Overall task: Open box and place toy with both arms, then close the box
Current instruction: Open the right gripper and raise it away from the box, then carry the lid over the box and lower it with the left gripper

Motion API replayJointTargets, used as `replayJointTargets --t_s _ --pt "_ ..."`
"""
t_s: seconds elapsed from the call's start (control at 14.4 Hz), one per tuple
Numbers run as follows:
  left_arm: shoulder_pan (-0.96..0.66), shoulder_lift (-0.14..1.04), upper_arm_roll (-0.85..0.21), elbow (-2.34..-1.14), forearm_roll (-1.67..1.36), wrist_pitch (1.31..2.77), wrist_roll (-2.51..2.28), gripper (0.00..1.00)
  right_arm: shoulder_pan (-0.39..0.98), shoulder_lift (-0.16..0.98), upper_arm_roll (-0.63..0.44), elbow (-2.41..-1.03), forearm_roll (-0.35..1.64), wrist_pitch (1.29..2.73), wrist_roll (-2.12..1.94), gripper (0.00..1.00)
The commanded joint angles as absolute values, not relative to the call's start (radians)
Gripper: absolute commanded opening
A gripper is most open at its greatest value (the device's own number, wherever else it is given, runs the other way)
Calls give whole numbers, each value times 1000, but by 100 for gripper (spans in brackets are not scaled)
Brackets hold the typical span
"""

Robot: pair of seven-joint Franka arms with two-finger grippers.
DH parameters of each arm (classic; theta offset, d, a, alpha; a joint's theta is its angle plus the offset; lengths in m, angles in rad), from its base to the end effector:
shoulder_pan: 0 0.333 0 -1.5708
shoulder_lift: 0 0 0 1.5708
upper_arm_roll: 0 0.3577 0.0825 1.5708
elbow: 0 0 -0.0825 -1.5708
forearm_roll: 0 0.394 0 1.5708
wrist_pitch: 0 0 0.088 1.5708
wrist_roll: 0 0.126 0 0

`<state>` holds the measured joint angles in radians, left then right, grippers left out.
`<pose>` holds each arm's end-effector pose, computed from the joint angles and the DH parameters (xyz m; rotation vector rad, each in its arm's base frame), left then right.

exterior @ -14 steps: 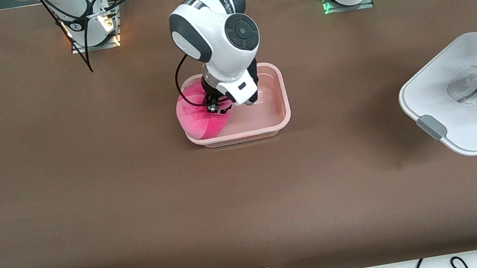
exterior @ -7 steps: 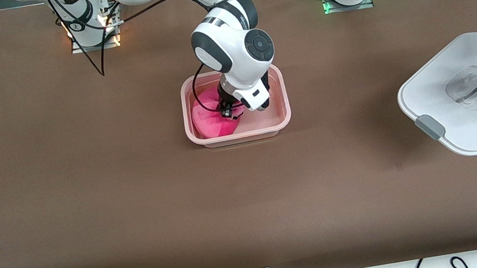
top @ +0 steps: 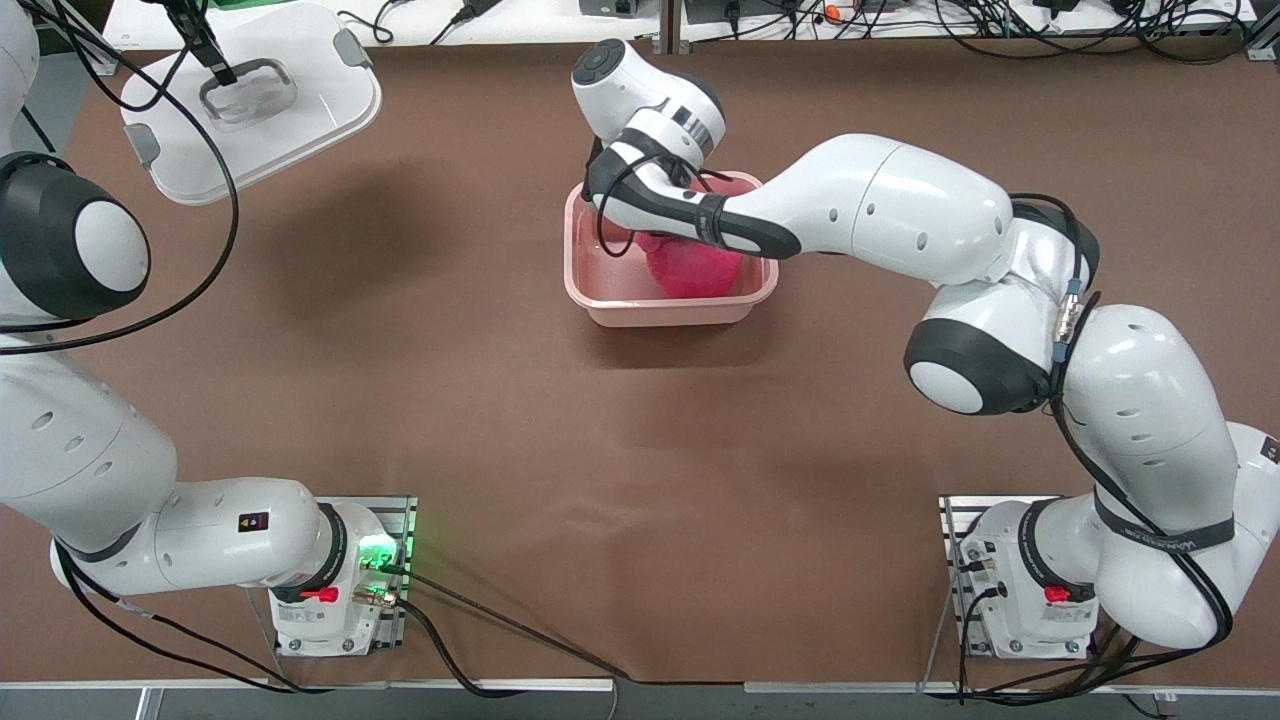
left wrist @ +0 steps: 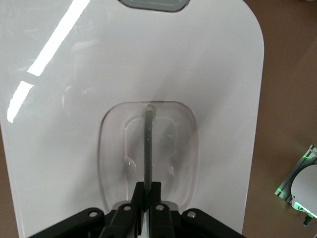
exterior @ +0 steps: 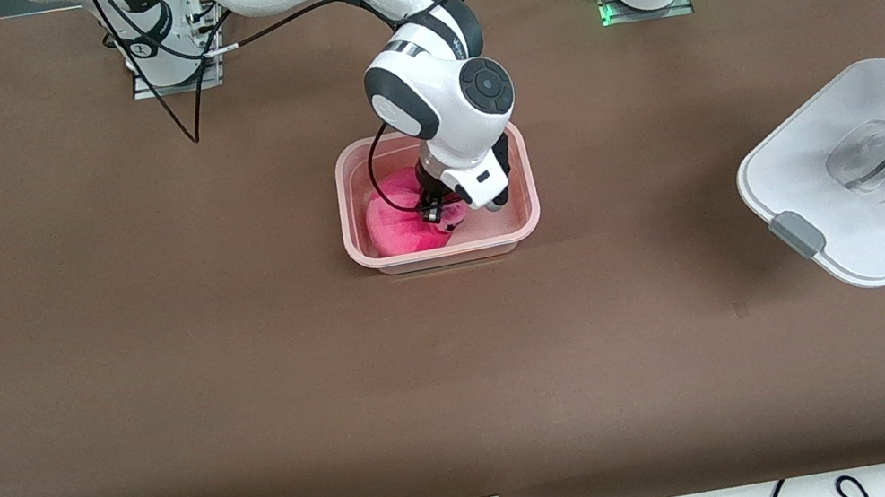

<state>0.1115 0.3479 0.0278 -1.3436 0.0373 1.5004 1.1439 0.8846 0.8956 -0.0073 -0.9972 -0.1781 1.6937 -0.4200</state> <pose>0.6563 0.0939 0.5354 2.6742 -1.4719 -0.2772 0.5207 0.5979 0.3067 2.2841 1.8079 -0.2234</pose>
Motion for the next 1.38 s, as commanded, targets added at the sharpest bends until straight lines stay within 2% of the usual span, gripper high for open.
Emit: replayJointTargets --t_s 0.0,0.35,0.62,0.83,1.04,1.32 --pt "123 337 14 -1347 46 1482 1166 0 929 908 -14 -976 -187 1771 -283 100" --pt "115 337 11 -1347 38 1479 1166 0 936 855 -24 -971 -135 1770 -192 100" --pt "104 337 0 -1347 14 1477 1166 0 804 744 -28 -971 -107 1742 -202 100" --pt "97 339 -101 -1350 15 1477 1164 0 727 651 -31 -976 -85 1711 -190 100" --pt "94 368 -225 -1350 18 1483 1152 0 620 577 -61 -992 -20 1603 -181 100" --pt "-29 391 -241 -1344 26 1493 1131 0 509 409 -150 -1107 130 1522 -183 100"
